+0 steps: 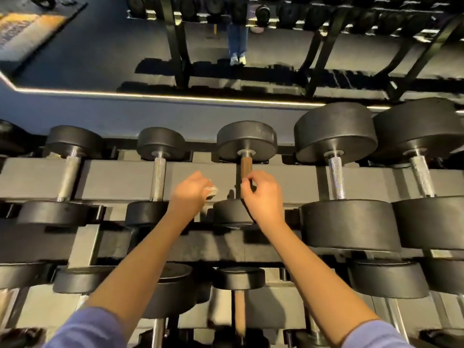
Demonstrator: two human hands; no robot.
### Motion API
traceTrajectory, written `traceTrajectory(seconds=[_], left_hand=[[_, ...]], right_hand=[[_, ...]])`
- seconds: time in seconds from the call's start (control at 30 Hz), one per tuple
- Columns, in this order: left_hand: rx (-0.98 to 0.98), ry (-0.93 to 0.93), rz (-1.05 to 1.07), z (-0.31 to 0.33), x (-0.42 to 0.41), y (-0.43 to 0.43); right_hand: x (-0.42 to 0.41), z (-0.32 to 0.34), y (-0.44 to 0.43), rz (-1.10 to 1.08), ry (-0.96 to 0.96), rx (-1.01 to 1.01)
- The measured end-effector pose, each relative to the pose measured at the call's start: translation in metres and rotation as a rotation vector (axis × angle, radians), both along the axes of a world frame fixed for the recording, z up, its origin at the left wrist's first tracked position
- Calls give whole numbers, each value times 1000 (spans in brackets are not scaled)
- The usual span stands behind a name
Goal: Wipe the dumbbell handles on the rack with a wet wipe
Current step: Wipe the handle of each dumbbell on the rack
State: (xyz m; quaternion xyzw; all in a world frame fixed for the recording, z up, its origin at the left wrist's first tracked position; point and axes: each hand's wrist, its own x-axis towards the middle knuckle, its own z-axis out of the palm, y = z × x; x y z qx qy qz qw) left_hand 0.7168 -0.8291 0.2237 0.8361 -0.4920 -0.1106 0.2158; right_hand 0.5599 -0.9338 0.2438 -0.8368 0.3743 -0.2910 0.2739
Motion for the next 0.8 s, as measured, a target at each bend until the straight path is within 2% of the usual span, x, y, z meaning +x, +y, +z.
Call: traceTrajectory(seconds=[0.1, 0.3, 0.47, 0.67, 0.8], left_hand=[[-130, -164, 83, -15, 17, 45], [-83, -176, 209, 1, 45, 72], [-302, -39, 438, -9, 49, 79], [-413, 66, 411, -15, 55, 81], [-456, 111, 357, -20, 57, 83]], right_hand=[[1, -1, 0, 90, 35, -65], [2, -1, 0, 199, 140, -163], [5, -2, -1, 199, 191, -197], [11, 1, 6, 188, 292, -302], [43, -7, 45, 199, 367, -386]])
